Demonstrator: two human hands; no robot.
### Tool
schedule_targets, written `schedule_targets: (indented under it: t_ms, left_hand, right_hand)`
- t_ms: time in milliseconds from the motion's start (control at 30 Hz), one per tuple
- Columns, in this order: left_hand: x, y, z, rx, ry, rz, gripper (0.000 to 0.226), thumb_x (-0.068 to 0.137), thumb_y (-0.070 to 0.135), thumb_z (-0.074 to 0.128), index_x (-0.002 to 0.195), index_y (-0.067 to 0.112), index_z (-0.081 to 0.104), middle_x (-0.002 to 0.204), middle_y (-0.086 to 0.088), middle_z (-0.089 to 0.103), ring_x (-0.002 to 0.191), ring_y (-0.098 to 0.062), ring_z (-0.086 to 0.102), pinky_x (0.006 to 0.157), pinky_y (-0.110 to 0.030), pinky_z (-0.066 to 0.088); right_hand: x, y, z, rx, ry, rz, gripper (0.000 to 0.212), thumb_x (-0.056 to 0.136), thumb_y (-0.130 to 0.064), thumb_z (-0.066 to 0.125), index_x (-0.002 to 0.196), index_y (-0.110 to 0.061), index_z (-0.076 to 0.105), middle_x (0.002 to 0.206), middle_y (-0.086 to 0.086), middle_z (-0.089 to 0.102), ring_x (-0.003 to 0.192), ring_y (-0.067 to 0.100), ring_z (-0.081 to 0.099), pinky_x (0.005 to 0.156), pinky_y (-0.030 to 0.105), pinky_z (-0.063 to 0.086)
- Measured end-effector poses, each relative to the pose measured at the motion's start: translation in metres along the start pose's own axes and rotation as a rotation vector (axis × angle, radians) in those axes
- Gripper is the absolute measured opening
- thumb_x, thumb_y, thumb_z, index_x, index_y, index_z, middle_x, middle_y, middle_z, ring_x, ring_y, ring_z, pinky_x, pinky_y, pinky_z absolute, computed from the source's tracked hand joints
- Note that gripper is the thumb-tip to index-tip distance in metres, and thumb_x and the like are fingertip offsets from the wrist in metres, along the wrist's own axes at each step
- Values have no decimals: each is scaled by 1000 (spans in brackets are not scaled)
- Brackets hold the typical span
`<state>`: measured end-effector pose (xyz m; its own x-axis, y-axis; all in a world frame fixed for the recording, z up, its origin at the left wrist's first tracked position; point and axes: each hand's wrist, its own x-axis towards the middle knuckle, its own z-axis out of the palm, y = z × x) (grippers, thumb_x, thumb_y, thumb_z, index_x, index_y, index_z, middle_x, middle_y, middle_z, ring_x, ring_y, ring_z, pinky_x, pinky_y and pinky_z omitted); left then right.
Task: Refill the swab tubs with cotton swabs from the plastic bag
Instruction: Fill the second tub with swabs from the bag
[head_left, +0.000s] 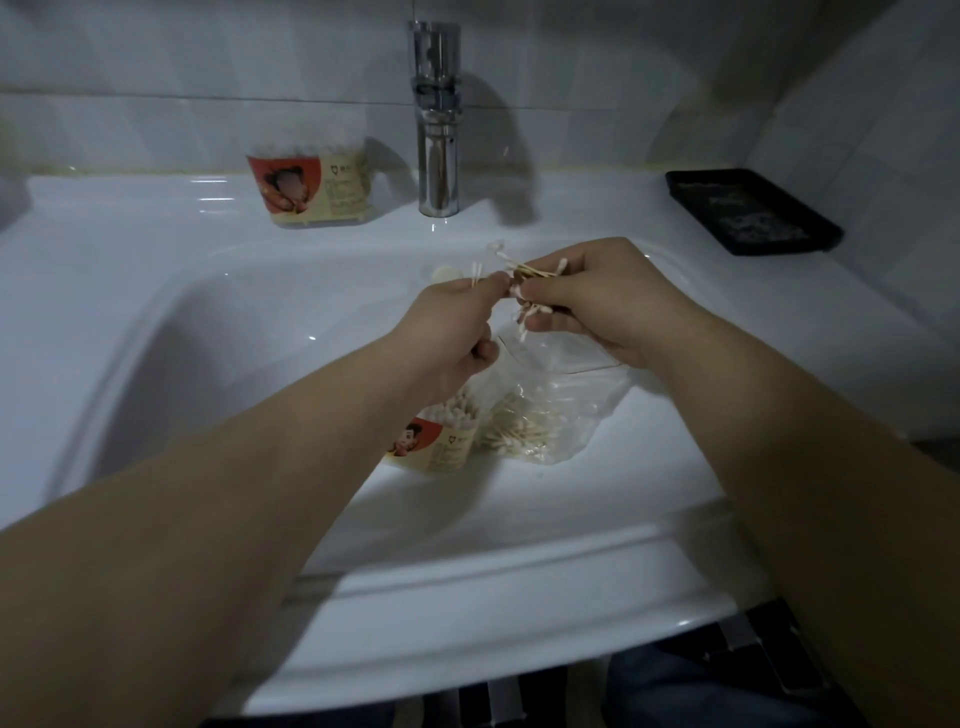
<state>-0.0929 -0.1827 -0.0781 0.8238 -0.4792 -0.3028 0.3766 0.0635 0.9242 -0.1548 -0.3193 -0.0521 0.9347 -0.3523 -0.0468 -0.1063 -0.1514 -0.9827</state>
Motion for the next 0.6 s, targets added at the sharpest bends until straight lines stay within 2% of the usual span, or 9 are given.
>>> schedule_targets:
  t_ms: [167,267,400,467,533,600]
  left_hand:
    - [6,1,-4,-74,6,-8,14,104,22,53,97,16,63,61,5,33,42,-7,28,49,-20,31]
    - [9,1,-4,-144,41,-3,18,104,19,49,95,18,64,67,4,45,47,-7,38,50,-19,37]
    - [13,1,-10,-258,53,-18,18,107,16,39,97,16,54,73,-1,61,58,-14,54,63,-26,45]
    - [14,1,-11,-289,72,-24,19,107,12,34,100,14,52,64,0,56,53,-14,49,63,-28,46]
    - [13,3,-12,-265,109,-24,25,106,8,32,100,13,56,51,4,41,45,-12,36,56,-26,41]
    - [12,6,-10,-220,95,-21,23,106,16,36,96,14,57,49,7,29,41,-11,25,50,-24,33]
  right_hand:
    - [0,-2,0,11,4,24,11,88,7,71,91,-3,76,90,20,73,68,16,72,68,23,61]
    - [0,-2,-1,-8,10,35,10,86,9,72,88,-1,75,85,19,72,65,17,72,66,22,61]
    - [1,-1,-2,-57,10,45,10,84,9,74,89,0,75,87,19,72,68,19,73,67,24,61]
    - [2,0,-3,-86,3,46,11,84,8,75,93,1,76,88,19,72,69,19,73,69,25,62]
    - [2,2,-3,-112,-4,45,11,85,7,75,95,2,76,86,19,72,68,19,73,70,25,62]
    - [2,2,-3,-128,-13,40,9,86,5,74,95,6,76,86,20,73,67,18,73,69,24,62]
